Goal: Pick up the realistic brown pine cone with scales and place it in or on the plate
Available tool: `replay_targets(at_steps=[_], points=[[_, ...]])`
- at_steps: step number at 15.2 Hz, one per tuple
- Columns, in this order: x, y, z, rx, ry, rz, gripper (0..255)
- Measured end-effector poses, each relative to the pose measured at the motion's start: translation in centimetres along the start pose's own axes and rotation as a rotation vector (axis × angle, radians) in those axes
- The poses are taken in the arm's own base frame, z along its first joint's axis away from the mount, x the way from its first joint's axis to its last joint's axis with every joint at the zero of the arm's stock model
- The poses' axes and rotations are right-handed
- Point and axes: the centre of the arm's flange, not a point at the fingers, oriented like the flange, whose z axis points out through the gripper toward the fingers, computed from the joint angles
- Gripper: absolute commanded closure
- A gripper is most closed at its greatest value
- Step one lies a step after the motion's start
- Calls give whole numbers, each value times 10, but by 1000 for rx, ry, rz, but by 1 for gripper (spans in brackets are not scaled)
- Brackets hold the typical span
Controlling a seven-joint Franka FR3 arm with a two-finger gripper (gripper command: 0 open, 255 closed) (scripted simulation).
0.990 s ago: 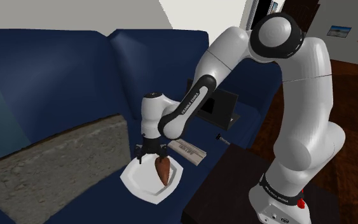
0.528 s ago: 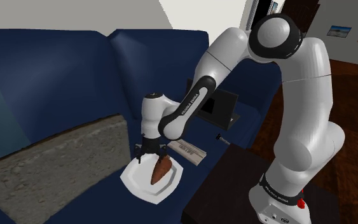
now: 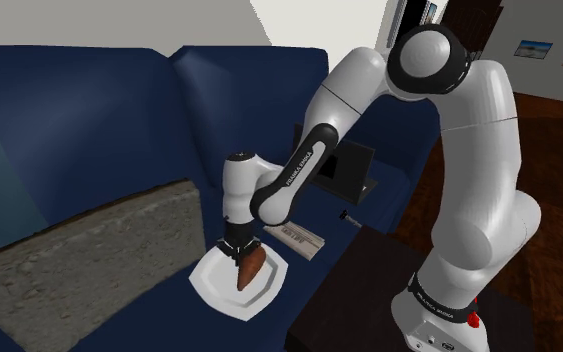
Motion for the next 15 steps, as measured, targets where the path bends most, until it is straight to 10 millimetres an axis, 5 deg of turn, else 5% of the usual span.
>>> replay_targets(at_steps=[1,2,4,7,15], points=[[-1,0,0,-1,-1,-1,255],[-1,-1,0,1,0,-1,0],[-14,-7,-7,39,65,-12,0],[-96,2,20,-62,384,120,0],[-97,6,41,-21,512,242,0]])
